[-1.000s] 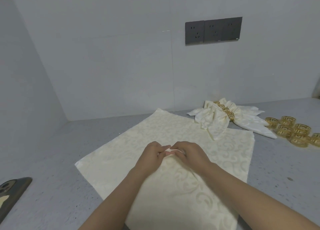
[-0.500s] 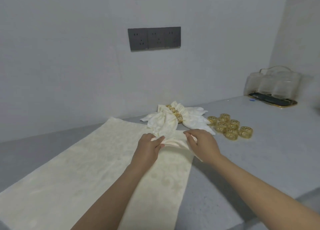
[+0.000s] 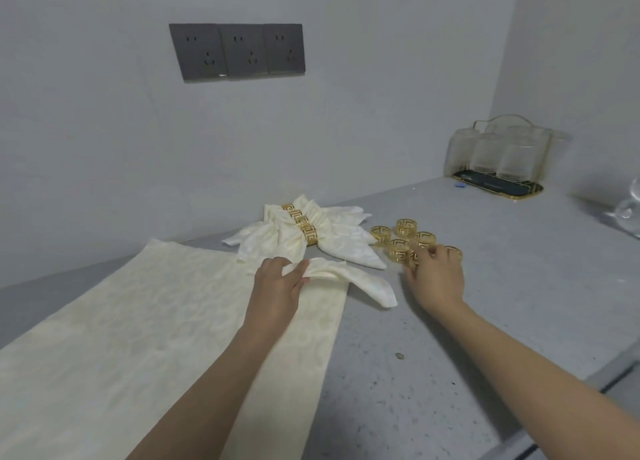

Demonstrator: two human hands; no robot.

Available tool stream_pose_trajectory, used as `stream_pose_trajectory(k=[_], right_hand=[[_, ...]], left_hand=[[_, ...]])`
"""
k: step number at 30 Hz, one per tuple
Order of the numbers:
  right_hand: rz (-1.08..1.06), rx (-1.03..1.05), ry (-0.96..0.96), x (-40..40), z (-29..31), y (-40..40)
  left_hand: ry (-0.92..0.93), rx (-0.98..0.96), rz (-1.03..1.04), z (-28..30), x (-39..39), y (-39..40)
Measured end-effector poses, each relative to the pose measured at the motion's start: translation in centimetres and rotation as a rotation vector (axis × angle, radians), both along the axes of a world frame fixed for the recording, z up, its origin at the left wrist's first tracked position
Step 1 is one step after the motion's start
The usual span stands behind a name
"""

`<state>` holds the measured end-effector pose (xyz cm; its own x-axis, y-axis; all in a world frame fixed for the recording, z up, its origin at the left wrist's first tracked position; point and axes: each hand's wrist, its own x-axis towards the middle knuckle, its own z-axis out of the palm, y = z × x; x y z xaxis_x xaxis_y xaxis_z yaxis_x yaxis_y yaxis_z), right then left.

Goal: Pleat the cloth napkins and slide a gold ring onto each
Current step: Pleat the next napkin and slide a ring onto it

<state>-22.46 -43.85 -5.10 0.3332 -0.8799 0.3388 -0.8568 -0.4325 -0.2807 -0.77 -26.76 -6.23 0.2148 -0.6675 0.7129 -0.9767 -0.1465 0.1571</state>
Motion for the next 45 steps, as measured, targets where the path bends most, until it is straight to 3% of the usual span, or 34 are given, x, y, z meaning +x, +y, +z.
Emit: stream_pose_trajectory(k=[8, 16, 23, 27, 38, 45], right_hand=[[0.006, 0.085, -0.118, -0.1, -0.8, -0.4], [0.237, 0.115, -0.335, -0.3, 0.0, 2.9], [0.443, 0.479, -0.68, -0.4, 1.5, 8.4], [0.455, 0.603, -0.763, 0.0, 1.6, 11.1], [0.622, 0.68, -0.653, 1.9, 2.0, 16.6], [0.803, 0.616, -0.35, 2.1, 2.9, 17.5]], left_hand=[[-0.011, -0.012, 0.028, -0.8, 0.5, -0.3], [0.003, -0.043, 0.082, -0.1, 0.4, 2.0], [0.045, -0.038, 0.172, 0.7, 1.4, 6.4], [0.055, -0.022, 0.21, 1.2, 1.5, 9.2], [0.056, -0.082, 0.152, 1.6, 0.5, 15.1], [-0.107, -0.115, 0.075, 1.4, 1.8, 18.7]])
